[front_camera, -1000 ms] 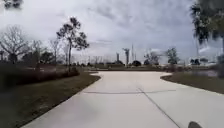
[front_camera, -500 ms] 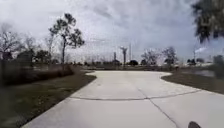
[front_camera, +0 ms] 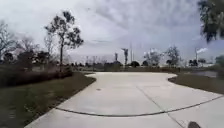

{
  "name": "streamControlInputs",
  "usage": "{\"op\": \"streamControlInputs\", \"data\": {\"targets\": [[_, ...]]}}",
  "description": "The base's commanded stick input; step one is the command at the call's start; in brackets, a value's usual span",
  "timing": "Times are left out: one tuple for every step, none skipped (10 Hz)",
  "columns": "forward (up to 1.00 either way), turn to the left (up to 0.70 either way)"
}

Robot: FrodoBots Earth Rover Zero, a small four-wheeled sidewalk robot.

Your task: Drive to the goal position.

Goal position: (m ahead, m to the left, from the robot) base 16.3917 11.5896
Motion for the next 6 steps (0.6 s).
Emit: {"op": "streamControlInputs", "data": {"targets": [[1.0, 0.0], [1.0, 0.0], [1.0, 0.0], [1.0, 0.0], [1.0, 0.0], [1.0, 0.0]]}}
